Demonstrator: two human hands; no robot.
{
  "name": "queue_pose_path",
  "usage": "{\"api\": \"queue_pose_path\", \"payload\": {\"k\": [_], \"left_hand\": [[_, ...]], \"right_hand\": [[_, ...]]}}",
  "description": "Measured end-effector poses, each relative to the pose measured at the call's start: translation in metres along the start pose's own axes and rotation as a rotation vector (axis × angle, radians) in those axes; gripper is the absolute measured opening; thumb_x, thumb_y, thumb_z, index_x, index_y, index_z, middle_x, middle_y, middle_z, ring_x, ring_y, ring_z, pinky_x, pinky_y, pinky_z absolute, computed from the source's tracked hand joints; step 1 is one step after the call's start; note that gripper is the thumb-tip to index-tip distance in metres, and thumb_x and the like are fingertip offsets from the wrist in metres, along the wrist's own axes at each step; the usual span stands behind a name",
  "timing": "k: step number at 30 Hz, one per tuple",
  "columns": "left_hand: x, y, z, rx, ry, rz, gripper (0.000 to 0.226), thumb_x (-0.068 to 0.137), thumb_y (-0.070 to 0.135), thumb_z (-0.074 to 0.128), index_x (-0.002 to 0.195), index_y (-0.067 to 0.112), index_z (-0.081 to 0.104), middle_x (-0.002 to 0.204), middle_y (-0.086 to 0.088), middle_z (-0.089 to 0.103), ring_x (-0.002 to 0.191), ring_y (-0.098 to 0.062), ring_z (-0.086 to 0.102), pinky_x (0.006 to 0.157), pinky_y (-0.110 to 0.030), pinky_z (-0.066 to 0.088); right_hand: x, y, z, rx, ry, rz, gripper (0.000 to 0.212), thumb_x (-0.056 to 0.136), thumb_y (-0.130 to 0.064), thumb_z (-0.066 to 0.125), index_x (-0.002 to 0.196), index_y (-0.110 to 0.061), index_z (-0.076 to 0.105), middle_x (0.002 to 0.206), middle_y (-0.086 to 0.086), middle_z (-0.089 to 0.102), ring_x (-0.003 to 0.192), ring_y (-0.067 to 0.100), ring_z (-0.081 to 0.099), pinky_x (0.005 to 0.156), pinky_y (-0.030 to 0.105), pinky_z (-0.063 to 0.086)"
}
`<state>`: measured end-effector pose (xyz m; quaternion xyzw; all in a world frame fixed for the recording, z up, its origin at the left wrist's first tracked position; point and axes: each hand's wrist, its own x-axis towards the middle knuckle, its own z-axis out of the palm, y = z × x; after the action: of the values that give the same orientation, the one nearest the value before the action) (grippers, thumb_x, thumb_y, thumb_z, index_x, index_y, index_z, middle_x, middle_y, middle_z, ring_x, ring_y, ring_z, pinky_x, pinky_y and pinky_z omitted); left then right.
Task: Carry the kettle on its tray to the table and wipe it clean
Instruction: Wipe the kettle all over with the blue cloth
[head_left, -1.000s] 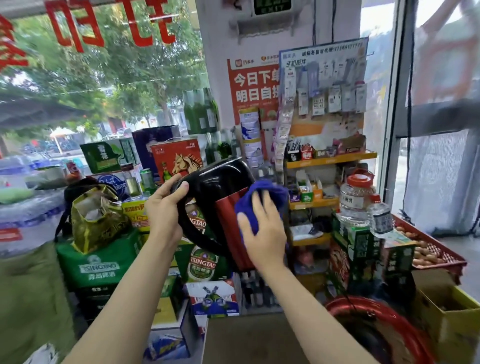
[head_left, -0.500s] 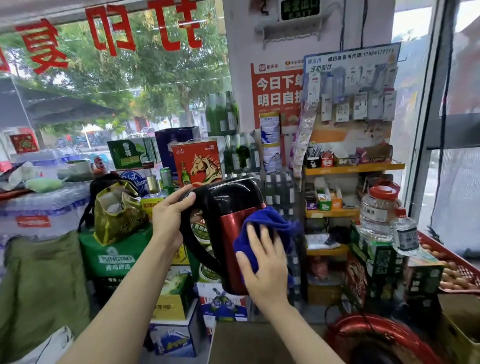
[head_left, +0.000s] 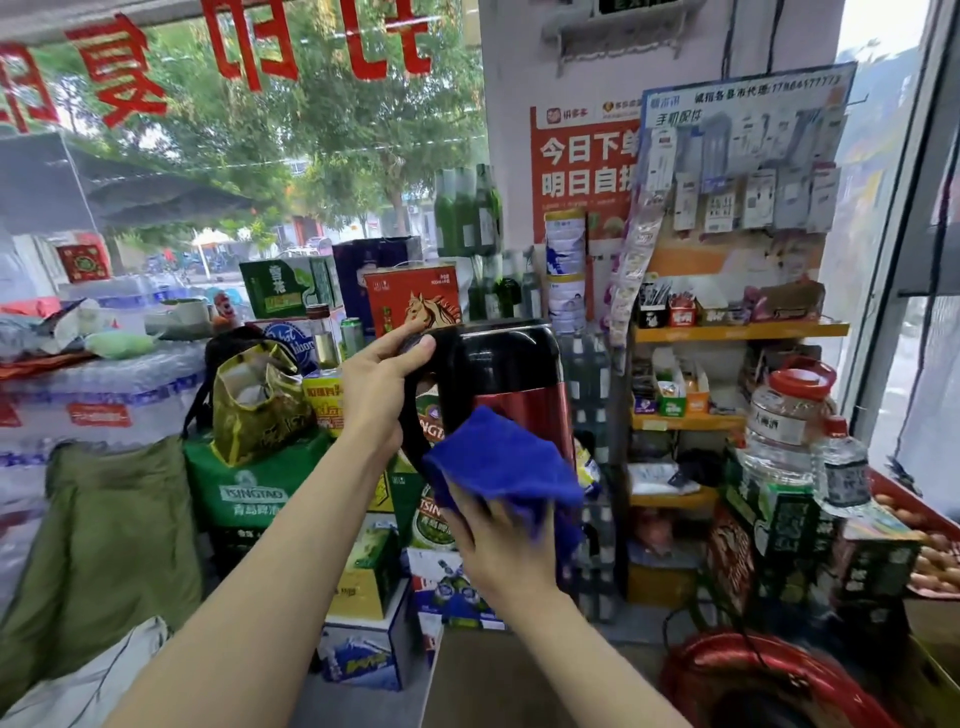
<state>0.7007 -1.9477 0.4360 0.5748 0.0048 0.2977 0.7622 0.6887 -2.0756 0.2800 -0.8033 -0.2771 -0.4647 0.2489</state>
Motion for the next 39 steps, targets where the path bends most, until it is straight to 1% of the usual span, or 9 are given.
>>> {"api": "queue_pose_path", "payload": {"k": [4,8,15,18,23,28,33,36,39], "left_hand": [[0.003,0.007,0.002,-0.058,-0.005,0.015,0.033,0.087,0.000,0.069,0.119,0.007,0.071,0.111,-0.013,0.073,0.088,-0.024,0.074,0.073,-0.031,0.062],[0.012,0.017,-0.009,-0.132,0.044,0.039,0.032,0.087,0.003,0.071,0.119,0.007,0.071,0.116,-0.015,0.073,0.098,-0.031,0.073,0.077,-0.034,0.061],[0.006,0.007,-0.033,-0.095,-0.033,0.014,0.033,0.088,0.003,0.067,0.120,0.009,0.071,0.122,-0.018,0.071,0.107,-0.034,0.070,0.080,-0.036,0.063],[0.001,0.009,-0.043,-0.142,-0.041,0.031,0.038,0.084,0.008,0.068,0.122,0.006,0.068,0.119,-0.014,0.072,0.104,-0.030,0.071,0.091,-0.043,0.058],[0.007,0.015,-0.060,-0.163,0.011,0.059,0.037,0.090,0.007,0.064,0.126,0.002,0.065,0.113,-0.012,0.073,0.099,-0.026,0.071,0.084,-0.038,0.060],[0.007,0.001,-0.079,-0.113,0.022,-0.047,0.034,0.091,0.010,0.063,0.124,0.005,0.067,0.128,-0.019,0.067,0.097,-0.025,0.073,0.082,-0.035,0.062],[-0.009,0.006,-0.066,-0.032,-0.126,-0.042,0.040,0.076,0.016,0.070,0.116,0.012,0.073,0.121,-0.016,0.071,0.107,-0.029,0.070,0.091,-0.040,0.058],[-0.009,0.013,-0.068,-0.094,-0.112,-0.007,0.040,0.084,0.011,0.066,0.124,0.007,0.068,0.115,-0.010,0.073,0.103,-0.027,0.071,0.087,-0.036,0.060],[-0.003,0.022,-0.075,-0.162,-0.081,0.023,0.029,0.091,0.008,0.060,0.119,0.008,0.069,0.110,-0.008,0.074,0.098,-0.026,0.072,0.084,-0.036,0.061]], "right_hand": [[0.086,0.029,-0.019,0.076,0.055,0.055,0.051,0.089,-0.055,0.059,0.134,-0.032,0.058,0.133,0.000,0.063,0.123,0.027,0.058,0.101,0.042,0.044],[0.109,0.061,-0.036,0.620,0.117,0.613,0.078,0.081,-0.068,0.054,0.150,-0.035,0.036,0.158,-0.002,0.036,0.144,0.020,0.034,0.116,0.041,0.030],[0.061,0.022,-0.032,0.387,0.070,0.275,0.060,0.096,-0.053,0.044,0.151,-0.034,0.033,0.161,-0.010,0.020,0.136,0.026,0.046,0.102,0.038,0.042],[0.140,0.063,-0.043,1.000,-0.062,0.485,0.064,0.085,-0.046,0.064,0.144,-0.027,0.049,0.151,-0.002,0.046,0.138,0.015,0.044,0.117,0.034,0.032],[0.077,0.084,-0.044,1.524,-0.288,0.890,0.063,0.074,-0.048,0.077,0.122,-0.008,0.068,0.113,0.016,0.072,0.096,0.031,0.069,0.082,0.036,0.057],[-0.012,0.025,-0.042,1.042,-0.029,0.653,0.059,0.080,-0.062,0.058,0.137,-0.052,0.044,0.154,-0.011,0.041,0.142,0.004,0.036,0.117,0.034,0.029],[0.074,0.013,-0.069,0.535,-0.204,0.255,0.061,0.098,-0.053,0.044,0.150,-0.050,0.012,0.164,-0.013,0.011,0.141,-0.003,0.012,0.105,0.025,0.026],[0.126,0.045,-0.075,1.032,-0.229,0.426,0.060,0.094,-0.042,0.058,0.149,-0.033,0.037,0.154,-0.008,0.041,0.139,0.005,0.036,0.114,0.030,0.032],[0.106,0.068,-0.070,1.553,-0.326,0.764,0.049,0.083,-0.040,0.069,0.126,-0.017,0.063,0.109,0.001,0.074,0.097,0.019,0.069,0.081,0.027,0.057]]}}
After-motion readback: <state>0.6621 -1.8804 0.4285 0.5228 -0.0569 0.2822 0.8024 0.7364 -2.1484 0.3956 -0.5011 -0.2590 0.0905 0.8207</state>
